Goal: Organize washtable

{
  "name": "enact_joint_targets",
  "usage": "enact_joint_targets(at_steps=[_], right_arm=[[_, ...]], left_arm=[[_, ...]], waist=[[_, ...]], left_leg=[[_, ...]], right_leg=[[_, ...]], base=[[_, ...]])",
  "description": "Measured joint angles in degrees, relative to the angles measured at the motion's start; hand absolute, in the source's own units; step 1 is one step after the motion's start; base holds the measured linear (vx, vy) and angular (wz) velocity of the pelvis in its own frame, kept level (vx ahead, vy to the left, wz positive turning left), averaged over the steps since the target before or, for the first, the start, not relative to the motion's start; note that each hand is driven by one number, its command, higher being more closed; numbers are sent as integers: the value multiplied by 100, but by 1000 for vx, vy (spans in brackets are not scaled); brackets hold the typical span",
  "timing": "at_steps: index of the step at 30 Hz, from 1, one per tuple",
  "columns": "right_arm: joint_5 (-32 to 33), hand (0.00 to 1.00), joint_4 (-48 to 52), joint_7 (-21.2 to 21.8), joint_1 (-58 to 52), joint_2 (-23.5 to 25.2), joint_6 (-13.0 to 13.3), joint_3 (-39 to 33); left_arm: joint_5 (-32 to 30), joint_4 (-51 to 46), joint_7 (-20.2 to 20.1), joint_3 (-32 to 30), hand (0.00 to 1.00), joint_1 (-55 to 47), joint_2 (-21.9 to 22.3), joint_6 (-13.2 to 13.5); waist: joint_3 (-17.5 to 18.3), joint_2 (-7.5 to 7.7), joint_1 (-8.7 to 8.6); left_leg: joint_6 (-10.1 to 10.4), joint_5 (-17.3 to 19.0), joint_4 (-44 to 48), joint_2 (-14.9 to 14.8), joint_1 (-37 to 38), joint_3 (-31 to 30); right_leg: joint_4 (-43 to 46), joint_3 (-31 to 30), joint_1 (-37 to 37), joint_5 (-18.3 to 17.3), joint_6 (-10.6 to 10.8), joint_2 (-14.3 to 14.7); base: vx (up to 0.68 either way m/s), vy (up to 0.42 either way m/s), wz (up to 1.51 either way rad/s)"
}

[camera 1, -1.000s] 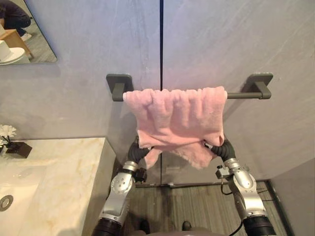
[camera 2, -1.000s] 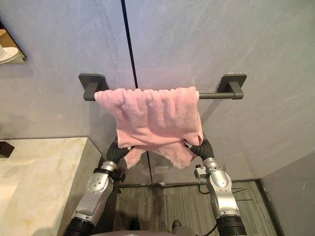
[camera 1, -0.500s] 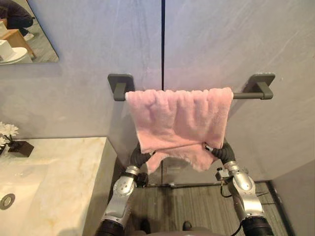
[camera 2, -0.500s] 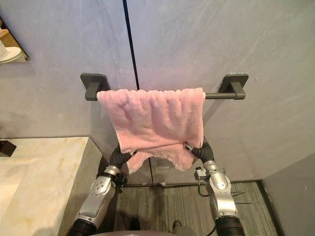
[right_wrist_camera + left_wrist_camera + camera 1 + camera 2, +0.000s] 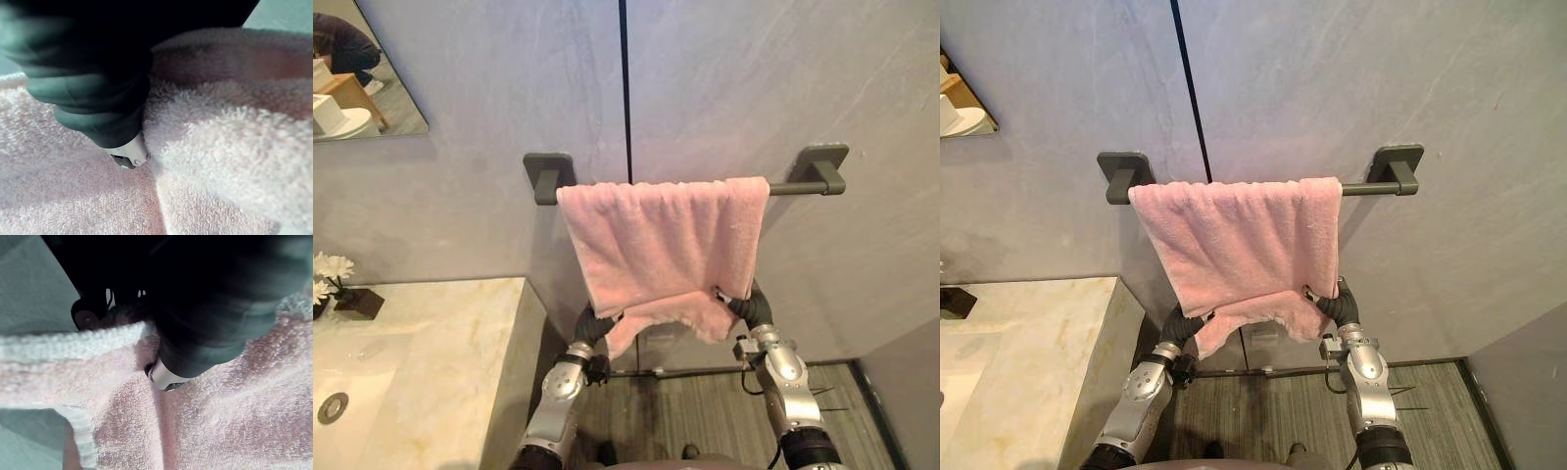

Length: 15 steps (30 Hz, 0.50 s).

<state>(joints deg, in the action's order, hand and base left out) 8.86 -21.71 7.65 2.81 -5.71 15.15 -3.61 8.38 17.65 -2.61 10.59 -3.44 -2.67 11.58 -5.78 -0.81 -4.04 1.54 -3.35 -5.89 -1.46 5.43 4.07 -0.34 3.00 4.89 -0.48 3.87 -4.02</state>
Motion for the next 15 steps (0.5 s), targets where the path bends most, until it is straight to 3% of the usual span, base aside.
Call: enact_joint_targets(at_steps=[2,3,10,15], right_arm=[[1,100,-170,-1,64,103,4,-8],[1,0,-215,-1,87,106,4,-8],[4,0,-426,-182,126,265,-14,-106],[149,0,-613,-309,-55,308,-199,-140]], left_arm=[[7,123,3,-18,100,-8,0,-1],[24,124,6,-29,0,-6,0,1],[228,292,106,-308,0,-14,-3,3],[468,290,197,-453,0,-68,-20,-4]], waist=[[0,1,-1],[0,1,13],[-4,11,19],[-12,23,21]], left_leg=[[13,10,-1,-4,14,13],[30,22,-2,-6,13,23],[41,30,-3,-46,64,95],[28,43,-2,-54,67,103]], right_leg=[[-3,-8,0,-4,-2,2],[-8,-6,4,-4,-3,2],[-101,-3,96,-1,-2,4],[-181,-2,172,5,-7,9]], base=[[0,0,-2],[0,0,0],[0,0,0],[25,-8,0]])
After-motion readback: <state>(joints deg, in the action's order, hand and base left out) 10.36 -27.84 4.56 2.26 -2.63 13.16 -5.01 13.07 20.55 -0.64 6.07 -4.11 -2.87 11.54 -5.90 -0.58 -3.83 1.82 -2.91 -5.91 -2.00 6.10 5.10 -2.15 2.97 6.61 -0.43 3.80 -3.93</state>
